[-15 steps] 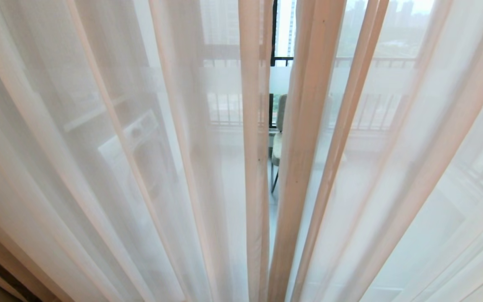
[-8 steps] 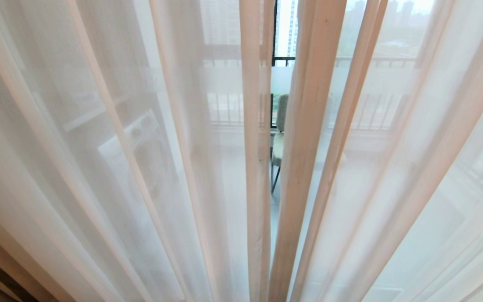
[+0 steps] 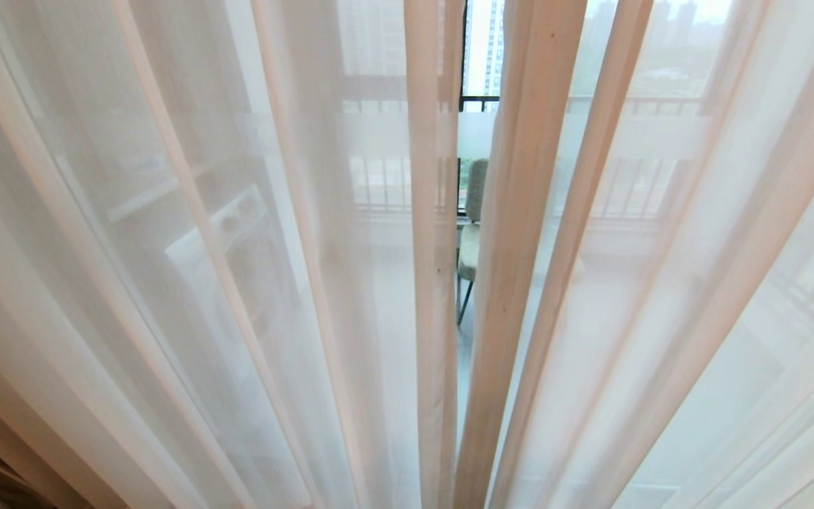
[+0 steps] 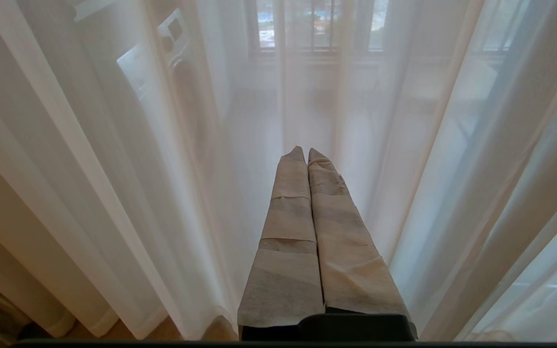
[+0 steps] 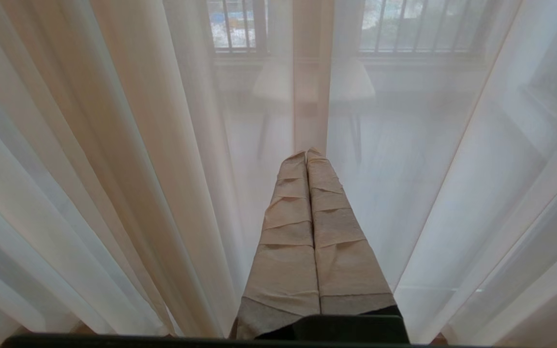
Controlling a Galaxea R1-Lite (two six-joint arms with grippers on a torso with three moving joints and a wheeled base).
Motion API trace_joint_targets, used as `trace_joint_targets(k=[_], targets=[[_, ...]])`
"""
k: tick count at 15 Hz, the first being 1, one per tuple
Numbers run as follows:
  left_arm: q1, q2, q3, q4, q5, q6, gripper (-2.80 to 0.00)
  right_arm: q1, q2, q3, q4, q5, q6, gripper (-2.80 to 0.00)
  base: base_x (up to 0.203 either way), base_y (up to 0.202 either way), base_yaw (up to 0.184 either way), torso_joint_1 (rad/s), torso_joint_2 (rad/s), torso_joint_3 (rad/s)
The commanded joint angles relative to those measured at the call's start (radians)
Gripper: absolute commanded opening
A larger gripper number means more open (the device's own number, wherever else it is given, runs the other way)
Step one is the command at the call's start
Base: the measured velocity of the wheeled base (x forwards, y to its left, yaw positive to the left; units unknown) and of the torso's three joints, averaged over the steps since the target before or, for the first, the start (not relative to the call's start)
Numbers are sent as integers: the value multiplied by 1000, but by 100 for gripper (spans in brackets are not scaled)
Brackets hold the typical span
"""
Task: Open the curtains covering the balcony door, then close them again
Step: Pull the outer curtains open on both sides
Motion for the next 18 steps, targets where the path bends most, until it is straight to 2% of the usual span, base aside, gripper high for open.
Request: trace_joint_targets(k=[1, 12, 18], targets=[[0, -2, 0, 0, 0, -9, -280, 0, 0, 0, 0, 0, 1, -280, 0, 0, 0, 0, 0, 0], [0, -2, -19, -2, -2, -22, -280, 0, 0, 0, 0, 0, 1, -280, 0, 0, 0, 0, 0, 0], [0, 18, -134, 11, -29, -22, -280, 0, 0, 0, 0, 0, 1, -280, 0, 0, 0, 0, 0, 0]])
